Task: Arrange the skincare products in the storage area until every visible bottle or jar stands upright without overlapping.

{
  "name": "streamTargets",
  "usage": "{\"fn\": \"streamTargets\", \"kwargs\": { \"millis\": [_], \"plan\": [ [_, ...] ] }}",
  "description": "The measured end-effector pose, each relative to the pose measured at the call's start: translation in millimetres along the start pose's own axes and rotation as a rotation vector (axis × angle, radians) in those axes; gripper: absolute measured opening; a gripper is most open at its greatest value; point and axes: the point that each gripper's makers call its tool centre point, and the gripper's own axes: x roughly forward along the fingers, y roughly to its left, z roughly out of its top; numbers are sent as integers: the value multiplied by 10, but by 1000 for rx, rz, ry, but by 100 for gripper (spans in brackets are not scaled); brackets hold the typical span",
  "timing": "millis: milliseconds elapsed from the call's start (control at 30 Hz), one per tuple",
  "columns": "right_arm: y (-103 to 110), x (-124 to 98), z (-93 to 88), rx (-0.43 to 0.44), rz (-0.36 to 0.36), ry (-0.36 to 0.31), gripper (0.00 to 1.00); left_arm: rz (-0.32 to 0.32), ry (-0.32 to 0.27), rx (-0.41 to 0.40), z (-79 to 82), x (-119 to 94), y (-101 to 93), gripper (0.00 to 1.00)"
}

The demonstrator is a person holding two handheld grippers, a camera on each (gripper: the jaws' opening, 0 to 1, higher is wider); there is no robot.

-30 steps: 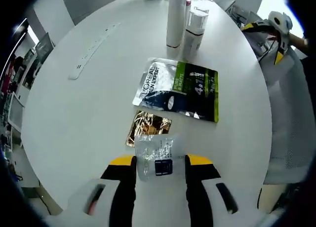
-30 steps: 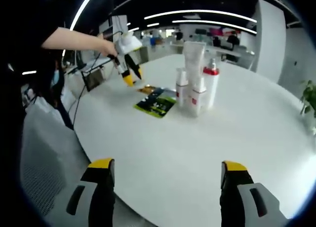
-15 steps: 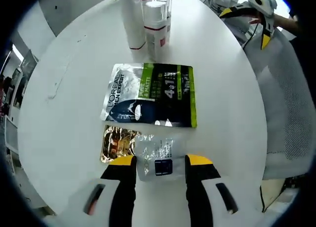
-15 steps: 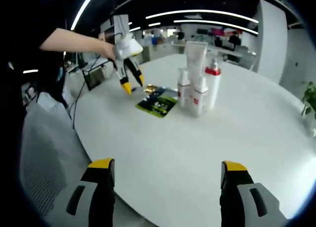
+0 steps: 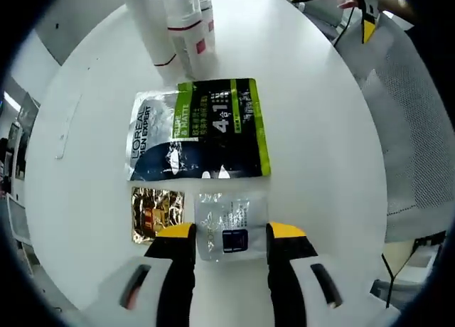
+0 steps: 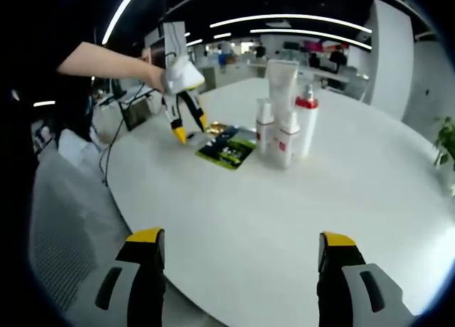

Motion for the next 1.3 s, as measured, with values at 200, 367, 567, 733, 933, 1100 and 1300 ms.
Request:
{"fn": "streamTargets", "kwargs": {
  "millis": [200,367,567,733,933,1100,1300],
  "plan": [
    [0,2,-6,1,1,2,93,0,11,4,-27,17,19,34],
    [-4,-1,-7,3,-1,3,93,-5,16,5,-30,38,9,34],
    [-6,0,-10,5,-2,4,93,-22,33,1,-63,61,-28,34],
    [-5,3,-12,7,-1,6,93,-23,28,-20,-68,61,-26,36],
    [-8,1,-14,6,-2,6,93,-18,23,-37,-61,57,-18,40],
    [-8,0,-11,4,-2,5,93,-5,20,-50,-47,45,1,42],
    [-16,-3,2,4,-6,-1,93,26,-6,-120,-32,-49,50,44]
  ]
}}
